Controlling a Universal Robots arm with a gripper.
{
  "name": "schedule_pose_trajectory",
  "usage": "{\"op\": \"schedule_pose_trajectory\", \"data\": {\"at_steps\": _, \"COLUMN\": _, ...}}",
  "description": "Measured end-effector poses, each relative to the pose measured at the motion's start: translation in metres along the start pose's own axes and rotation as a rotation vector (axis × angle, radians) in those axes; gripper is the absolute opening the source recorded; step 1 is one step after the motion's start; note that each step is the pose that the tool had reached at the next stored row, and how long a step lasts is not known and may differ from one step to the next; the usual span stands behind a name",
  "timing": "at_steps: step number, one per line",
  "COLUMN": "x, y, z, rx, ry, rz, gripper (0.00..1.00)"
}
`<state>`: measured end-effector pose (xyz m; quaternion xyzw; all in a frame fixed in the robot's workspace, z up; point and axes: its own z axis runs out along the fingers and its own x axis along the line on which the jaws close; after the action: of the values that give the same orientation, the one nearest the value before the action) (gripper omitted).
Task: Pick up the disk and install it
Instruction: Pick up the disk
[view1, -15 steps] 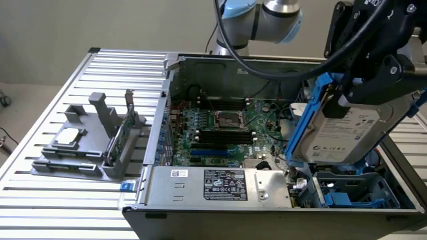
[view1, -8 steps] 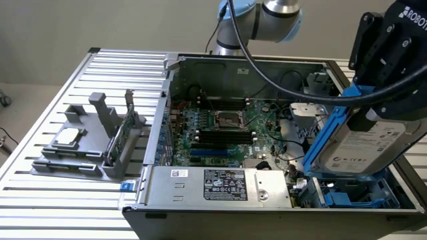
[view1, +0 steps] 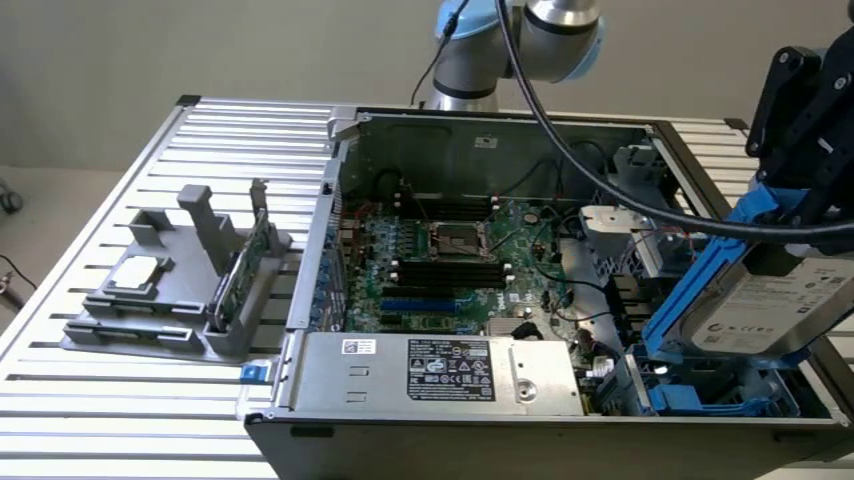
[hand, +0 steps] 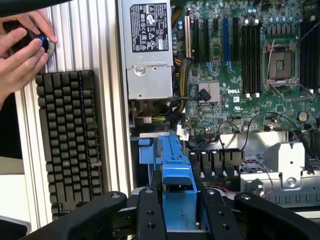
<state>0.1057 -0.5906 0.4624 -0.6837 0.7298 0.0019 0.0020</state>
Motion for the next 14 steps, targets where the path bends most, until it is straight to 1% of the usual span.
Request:
{"op": "schedule_pose_trajectory", "data": {"at_steps": 2, "x": 0.0001, "y": -0.001, "z": 0.0035, "rx": 0.0, "ry": -0.0009, "rz": 0.0, "gripper": 0.33}}
{"op": "schedule_pose_trajectory", "data": {"at_steps": 3, "x": 0.0002, "y": -0.001, "z": 0.005, "rx": -0.0002, "ry": -0.0032, "rz": -0.001, "gripper": 0.33}}
{"op": "schedule_pose_trajectory", "data": {"at_steps": 4, "x": 0.0002, "y": -0.001, "z": 0.0063, "rx": -0.0004, "ry": -0.0068, "rz": -0.001, "gripper": 0.33}}
{"op": "schedule_pose_trajectory", "data": {"at_steps": 5, "x": 0.0002, "y": -0.001, "z": 0.0065, "rx": -0.0005, "ry": -0.0087, "rz": -0.001, "gripper": 0.33}}
{"op": "schedule_pose_trajectory", "data": {"at_steps": 14, "x": 0.0002, "y": -0.0011, "z": 0.0066, "rx": -0.0006, "ry": -0.0095, "rz": -0.001, "gripper": 0.33}}
